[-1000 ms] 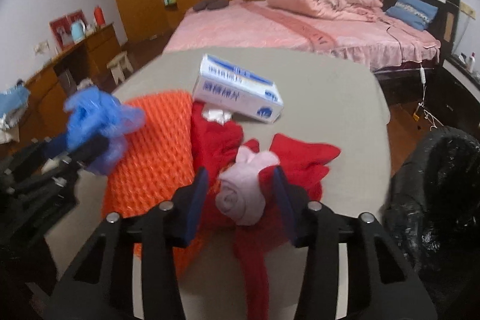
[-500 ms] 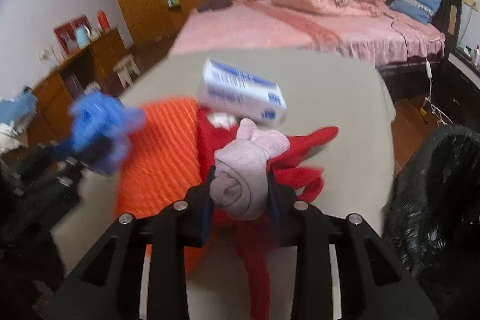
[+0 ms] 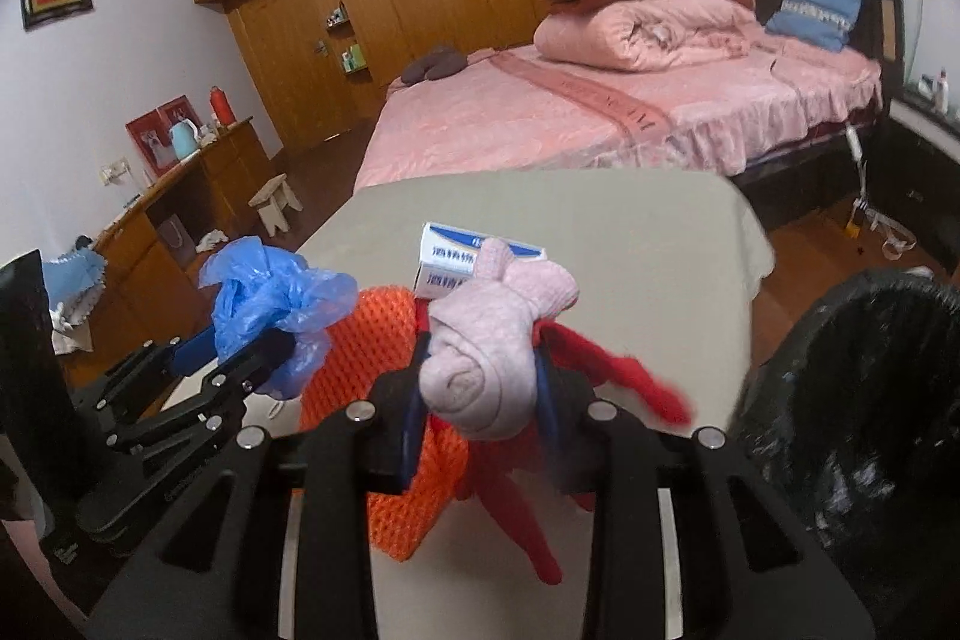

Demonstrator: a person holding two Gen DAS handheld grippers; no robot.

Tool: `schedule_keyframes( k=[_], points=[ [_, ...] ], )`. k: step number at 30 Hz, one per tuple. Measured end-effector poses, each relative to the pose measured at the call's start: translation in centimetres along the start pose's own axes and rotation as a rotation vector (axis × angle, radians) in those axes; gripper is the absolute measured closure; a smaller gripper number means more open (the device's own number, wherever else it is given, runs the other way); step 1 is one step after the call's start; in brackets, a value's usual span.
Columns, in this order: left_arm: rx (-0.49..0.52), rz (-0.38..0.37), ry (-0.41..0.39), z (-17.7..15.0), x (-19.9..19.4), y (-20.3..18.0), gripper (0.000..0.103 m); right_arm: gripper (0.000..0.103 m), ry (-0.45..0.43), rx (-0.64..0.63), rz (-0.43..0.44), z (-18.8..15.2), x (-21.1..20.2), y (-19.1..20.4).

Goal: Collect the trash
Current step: 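Lift the pink rolled cloth with the right tool while the left tool holds the blue bag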

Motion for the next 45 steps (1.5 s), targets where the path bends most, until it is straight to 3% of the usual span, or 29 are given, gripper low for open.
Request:
schedule_keyframes(
  k=[7, 12, 16, 21, 27, 32, 41, 43, 45],
  points=[
    [0.012, 0.035, 0.044, -1.6, 1.1, 0.9, 0.059, 0.070, 0.082, 0.010, 0.009, -2.1, 3.8, -0.2],
    [0.020, 0.047, 0.079, -3.1, 2.3, 1.2, 0.059, 0.056, 0.130, 0.009, -0.028, -3.7, 4.9, -1.0],
    [0.018, 0.043, 0.096, -3.9, 3.1, 1.3, 0.059, 0.051, 0.156, 0.029, -0.053, -4.8, 4.7, -1.8],
    [0.018, 0.045, 0.093, -4.2, 3.2, 1.6, 0.059, 0.050, 0.139, 0.017, -0.060, -4.3, 2.9, -1.3],
    [0.007, 0.052, 0.087, -4.2, 3.3, 2.1, 0.059, 0.046, 0.067, -0.017, -0.045, -1.5, 0.2, 0.3],
    [0.001, 0.053, 0.071, -3.7, 3.1, 2.4, 0.059, 0.046, 0.063, -0.040, -0.040, -0.5, 2.3, 0.9],
    [0.003, 0.089, 0.054, -2.9, 2.9, 4.1, 0.059, 0.047, 0.162, -0.069, -0.038, -2.4, 8.6, 1.6],
    [0.002, 0.089, 0.056, -2.9, 3.0, 4.1, 0.059, 0.050, 0.188, -0.074, -0.051, -3.1, 9.6, 1.2],
    [0.002, 0.087, 0.061, -2.9, 3.1, 4.1, 0.059, 0.061, 0.206, -0.080, -0.055, -3.5, 10.1, 1.0]
  ],
)
Point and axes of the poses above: each gripper's, at about its wrist camera, not at the fingertips, and x roughly the way its jaws point, y to its left, z to its top, the point moved 7 cm from there along x, roughly the way its jaws point, and after that the axes turned 4 degrees about z, right-handed, at the moved point
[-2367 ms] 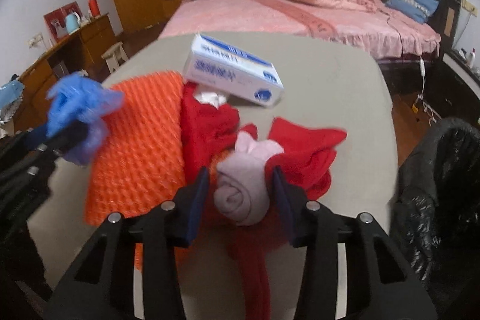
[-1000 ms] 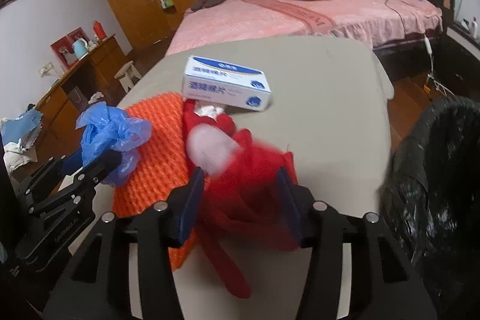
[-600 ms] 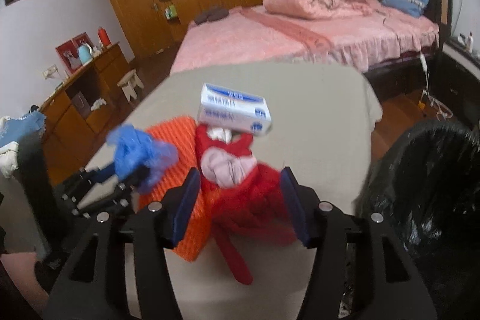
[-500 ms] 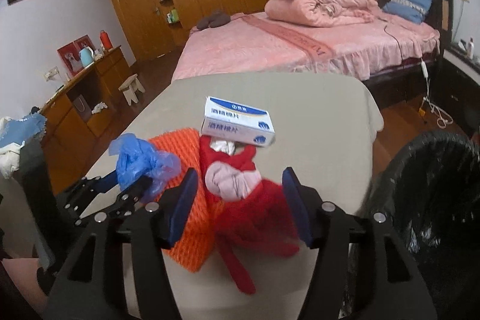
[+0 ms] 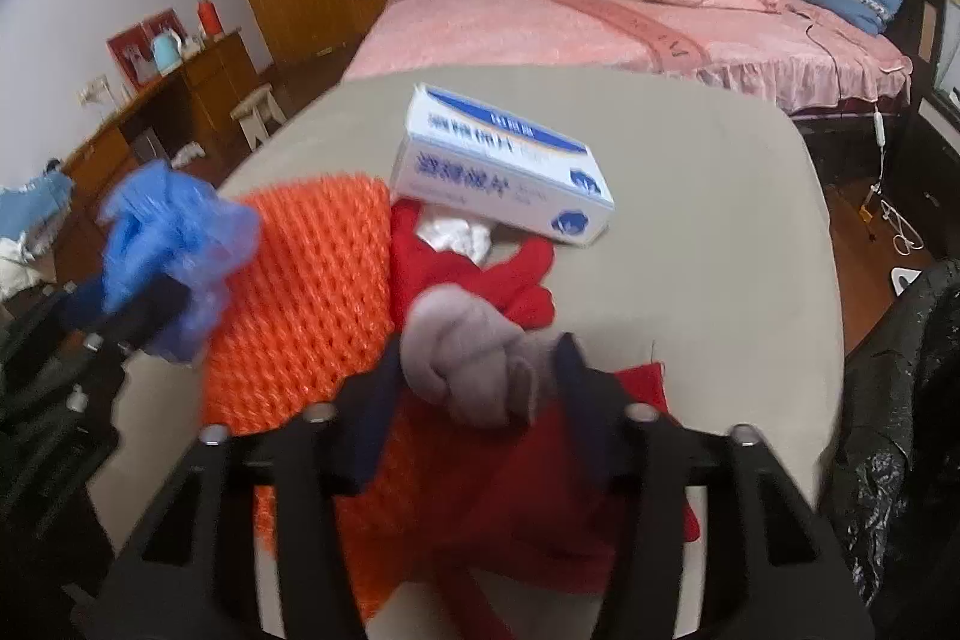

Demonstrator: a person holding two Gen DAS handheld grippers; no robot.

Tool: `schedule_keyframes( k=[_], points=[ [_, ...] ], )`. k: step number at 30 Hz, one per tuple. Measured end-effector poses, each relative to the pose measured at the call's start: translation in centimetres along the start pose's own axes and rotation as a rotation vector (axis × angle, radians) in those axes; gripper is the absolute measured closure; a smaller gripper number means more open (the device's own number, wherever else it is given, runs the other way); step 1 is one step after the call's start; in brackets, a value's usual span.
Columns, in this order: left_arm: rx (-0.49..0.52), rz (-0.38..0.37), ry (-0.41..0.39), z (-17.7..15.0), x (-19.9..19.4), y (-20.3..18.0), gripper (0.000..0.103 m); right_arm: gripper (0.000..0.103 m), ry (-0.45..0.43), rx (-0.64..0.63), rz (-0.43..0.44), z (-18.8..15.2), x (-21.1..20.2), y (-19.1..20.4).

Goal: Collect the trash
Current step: 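Lift the pink rolled cloth with the right tool while the left tool holds the blue bag, then carry the pink cloth and blue bag over the black bin and open both tools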

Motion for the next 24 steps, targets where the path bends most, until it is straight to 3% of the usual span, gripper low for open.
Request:
schedule_keyframes(
  k=[2, 11, 18, 24],
  points=[
    [0.004, -0.003, 0.004, 0.0, 0.1, -0.1, 0.059, 0.073, -0.008, 0.007, 0.033, 0.0, -0.2, -0.1],
    [0.003, -0.015, -0.025, 1.4, -0.9, -0.6, 0.059, 0.074, -0.148, 0.032, 0.096, 3.2, -6.0, 0.2],
    [0.022, -0.066, -0.088, 4.0, -2.9, -3.0, 0.059, 0.074, -0.268, 0.046, 0.040, 4.9, -12.6, -1.8],
    [0.044, -0.176, -0.117, 5.4, -4.4, -7.9, 0.059, 0.074, -0.308, 0.094, -0.055, 3.7, -17.0, -6.1]
  ],
)
Point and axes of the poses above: each gripper's, at about its wrist camera, not at the fingertips, and x roughly the way its jaws point, y to its left, z to its top, the point moved 7 cm from there along x, roughly the way its jaws point, and after that the axes turned 4 degrees about z, right-handed, at the moved point
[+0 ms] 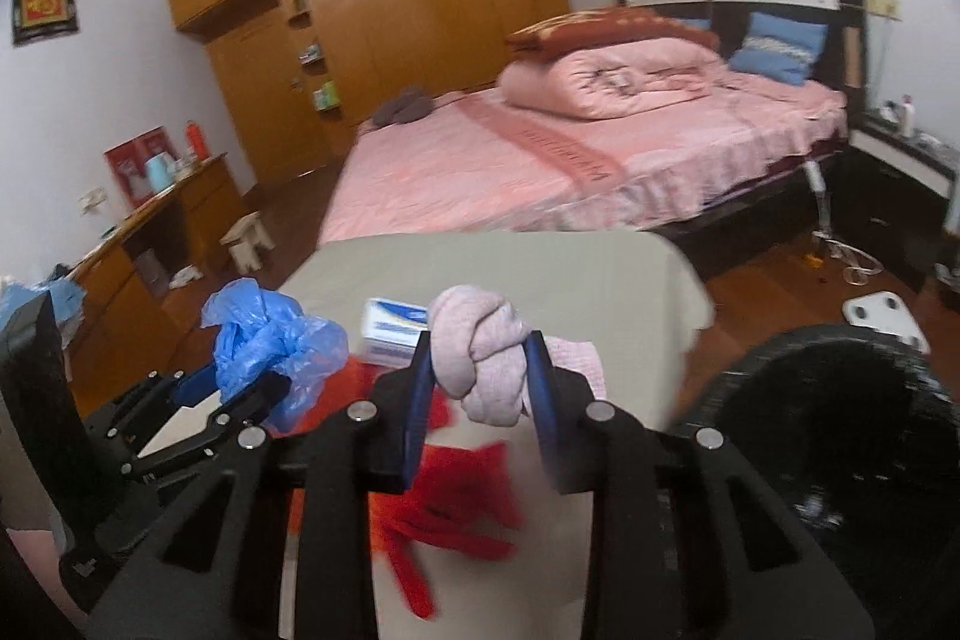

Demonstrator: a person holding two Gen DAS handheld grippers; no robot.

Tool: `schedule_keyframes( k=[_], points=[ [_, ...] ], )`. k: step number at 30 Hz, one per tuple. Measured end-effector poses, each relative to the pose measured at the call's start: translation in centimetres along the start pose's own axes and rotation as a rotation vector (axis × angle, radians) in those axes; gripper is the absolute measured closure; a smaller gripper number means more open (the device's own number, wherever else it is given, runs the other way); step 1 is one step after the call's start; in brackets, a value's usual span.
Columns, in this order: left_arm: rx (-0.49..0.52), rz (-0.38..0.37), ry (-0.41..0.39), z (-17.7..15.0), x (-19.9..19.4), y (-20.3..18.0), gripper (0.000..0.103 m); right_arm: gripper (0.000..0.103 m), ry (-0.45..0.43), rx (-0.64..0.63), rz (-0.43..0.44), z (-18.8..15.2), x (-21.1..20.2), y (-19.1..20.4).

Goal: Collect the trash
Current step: 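Carry the pink cloth and blue bag over the black bin and open both tools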

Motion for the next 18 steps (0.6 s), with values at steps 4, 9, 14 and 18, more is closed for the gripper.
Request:
schedule_keyframes(
  k=[4, 9, 14, 18],
  points=[
    [0.048, -0.096, -0.021, 1.1, -0.4, -4.9, 0.059, 0.074, -0.019, 0.034, -0.092, -0.7, -3.0, -4.2],
    [0.085, -0.196, -0.026, 2.0, -0.3, -10.4, 0.059, 0.074, -0.027, 0.076, -0.212, -2.8, -6.4, -9.5],
    [0.130, -0.288, -0.028, 2.5, -0.1, -15.9, 0.059, 0.074, -0.030, 0.123, -0.307, -4.9, -9.2, -14.1],
    [0.154, -0.349, -0.019, 2.6, 0.3, -19.6, 0.059, 0.074, -0.039, 0.154, -0.358, -6.1, -11.1, -16.8]
  ],
)
Point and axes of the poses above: each gripper's, at about its wrist camera, not at the fingertips, and x roughly the way its jaws point, y to its left, z to its top, the point moved 7 cm from there along x, roughly the way its jaws point, and after that the axes turned 4 degrees about z, right-handed, at the moved point
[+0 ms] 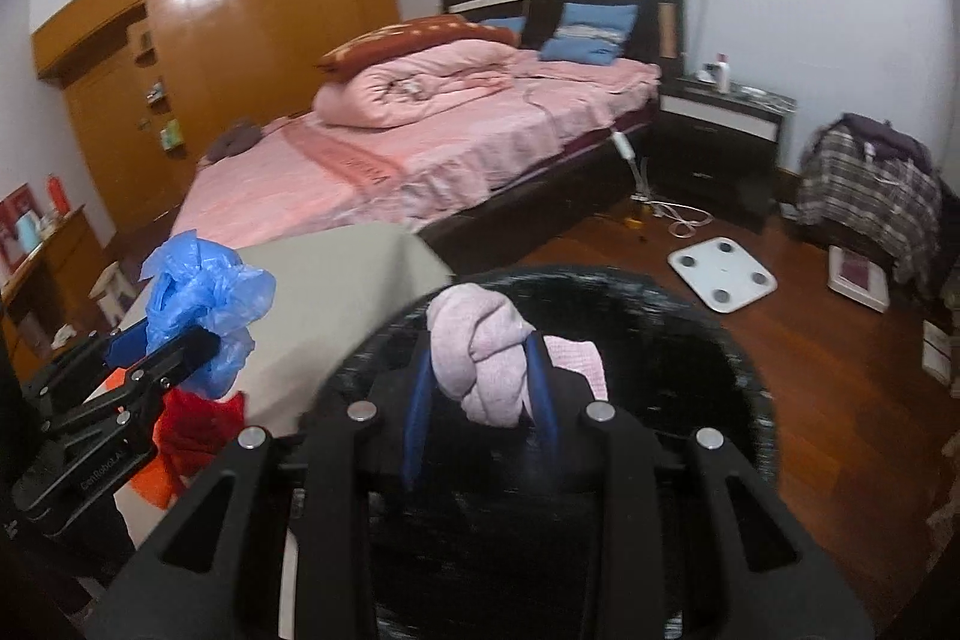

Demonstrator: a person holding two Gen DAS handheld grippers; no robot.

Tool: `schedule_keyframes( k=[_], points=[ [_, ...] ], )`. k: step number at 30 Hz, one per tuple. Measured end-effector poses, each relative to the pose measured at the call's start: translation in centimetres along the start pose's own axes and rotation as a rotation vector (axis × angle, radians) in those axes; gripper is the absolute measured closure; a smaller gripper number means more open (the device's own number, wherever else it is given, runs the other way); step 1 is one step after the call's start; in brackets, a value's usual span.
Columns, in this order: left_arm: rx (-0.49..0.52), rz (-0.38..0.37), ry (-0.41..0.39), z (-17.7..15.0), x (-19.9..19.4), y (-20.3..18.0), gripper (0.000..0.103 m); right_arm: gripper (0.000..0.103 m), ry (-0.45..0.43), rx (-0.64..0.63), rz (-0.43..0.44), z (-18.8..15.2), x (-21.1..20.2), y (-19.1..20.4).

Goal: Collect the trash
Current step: 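Carry the pink cloth and blue bag over the black bin and open both tools, then return to the pile and grasp the orange mesh net with the left tool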

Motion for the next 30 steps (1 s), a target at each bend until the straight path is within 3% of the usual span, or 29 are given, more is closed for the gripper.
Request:
schedule_keyframes(
  k=[4, 5, 6, 10, 12, 15, 20, 30],
  points=[
    [0.033, -0.074, 0.017, 0.2, 1.7, -3.2, 0.055, 0.071, -0.004, 0.025, -0.049, -0.4, -0.4, -2.7],
    [0.041, -0.089, 0.027, 0.2, 2.2, -3.9, 0.045, 0.065, -0.007, 0.032, -0.063, -0.4, -0.5, -3.3],
    [0.046, -0.096, 0.031, 0.2, 2.5, -4.3, 0.035, 0.057, -0.010, 0.037, -0.074, -0.4, -0.5, -3.8],
    [0.052, -0.090, 0.043, -0.2, 2.8, -4.4, 0.032, 0.034, -0.044, 0.056, -0.124, -0.3, -1.4, -5.0],
    [0.045, -0.070, 0.042, -0.4, 2.6, -3.5, 0.029, 0.010, -0.065, 0.065, -0.140, -0.1, -1.7, -5.2],
    [0.029, -0.010, 0.025, -0.5, 1.6, -1.1, 0.022, 0.005, -0.097, 0.088, -0.141, 0.4, -2.1, -4.9],
    [0.002, 0.090, 0.015, -1.4, -0.6, 3.4, 0.019, 0.005, -0.083, 0.099, -0.088, 0.7, -1.4, -2.0],
    [-0.073, 0.334, 0.041, -5.8, -5.5, 13.5, 0.019, 0.005, -0.023, -0.016, 0.102, -0.5, 2.8, 8.9]
  ],
)
Point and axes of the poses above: each gripper's, at about its wrist camera, not at the fingertips, and x roughly the way its jaws point, y to its left, z to its top, the point moved 7 cm from there along x, roughly the way its jaws point, and after that the axes turned 4 degrees about z, right-handed, at the moved point
